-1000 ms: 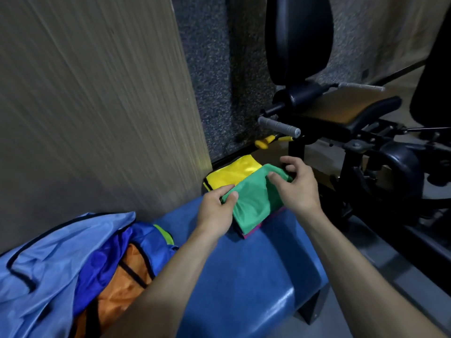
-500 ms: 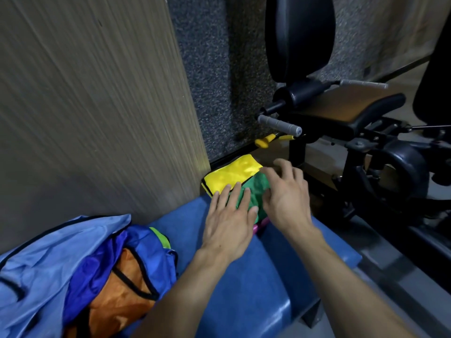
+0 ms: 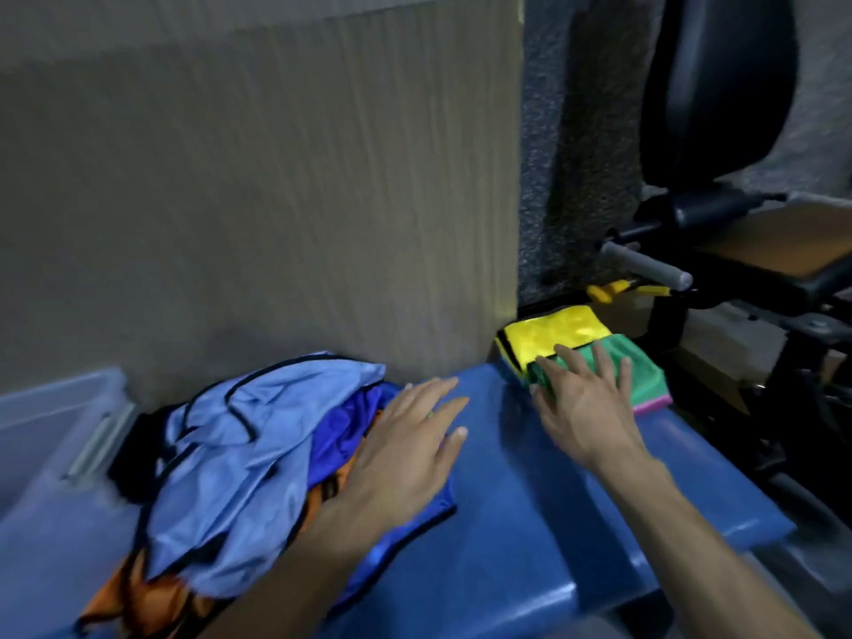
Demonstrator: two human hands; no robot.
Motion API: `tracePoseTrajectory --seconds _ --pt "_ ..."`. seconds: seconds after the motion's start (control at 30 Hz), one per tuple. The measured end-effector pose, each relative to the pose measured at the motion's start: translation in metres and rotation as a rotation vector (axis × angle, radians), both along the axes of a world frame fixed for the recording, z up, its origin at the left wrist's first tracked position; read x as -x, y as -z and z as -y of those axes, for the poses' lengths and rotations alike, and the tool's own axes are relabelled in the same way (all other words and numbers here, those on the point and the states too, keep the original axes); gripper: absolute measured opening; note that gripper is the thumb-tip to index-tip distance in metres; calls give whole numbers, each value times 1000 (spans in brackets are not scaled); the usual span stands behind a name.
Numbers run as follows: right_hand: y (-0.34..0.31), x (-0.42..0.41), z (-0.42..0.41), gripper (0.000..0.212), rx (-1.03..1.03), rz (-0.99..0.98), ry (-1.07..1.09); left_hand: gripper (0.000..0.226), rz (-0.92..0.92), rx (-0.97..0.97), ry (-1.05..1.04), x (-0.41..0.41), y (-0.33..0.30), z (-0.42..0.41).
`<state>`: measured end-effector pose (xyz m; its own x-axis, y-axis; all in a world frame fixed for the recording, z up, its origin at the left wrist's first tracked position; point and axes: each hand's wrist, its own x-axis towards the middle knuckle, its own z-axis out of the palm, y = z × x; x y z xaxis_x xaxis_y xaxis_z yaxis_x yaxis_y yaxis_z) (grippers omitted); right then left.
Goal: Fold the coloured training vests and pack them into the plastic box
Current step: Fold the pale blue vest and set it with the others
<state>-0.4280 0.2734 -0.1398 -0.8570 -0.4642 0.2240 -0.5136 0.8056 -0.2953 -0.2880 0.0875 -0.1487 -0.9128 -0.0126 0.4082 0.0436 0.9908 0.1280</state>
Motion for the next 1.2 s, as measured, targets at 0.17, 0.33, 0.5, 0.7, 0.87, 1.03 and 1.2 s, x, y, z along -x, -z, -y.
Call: tracePoseTrajectory --seconds 0.17,0.33,0.5,0.7,0.87,1.03,1.2 --pt "-14 -65 45 52 98 21 -247 22 -212 -67 -268 -98 -26 74" --pt "-16 -115 84 37 97 116 -427 53 -93 -131 -654 -172 -18 129" --pt "-27 -149 109 32 170 126 -542 37 73 -144 -638 -184 -8 131" --pt "-26 -160 132 30 314 127 -573 23 -107 -328 -337 -191 -27 108" --pt "-23 -164 149 58 425 278 -806 33 -31 -464 -94 -195 -34 82" --pt "-5 -156 153 35 97 200 -850 24 136 -706 -11 -208 -39 87" --pt "-7 -145 144 26 93 201 -716 27 -343 -650 -328 -218 -49 109"
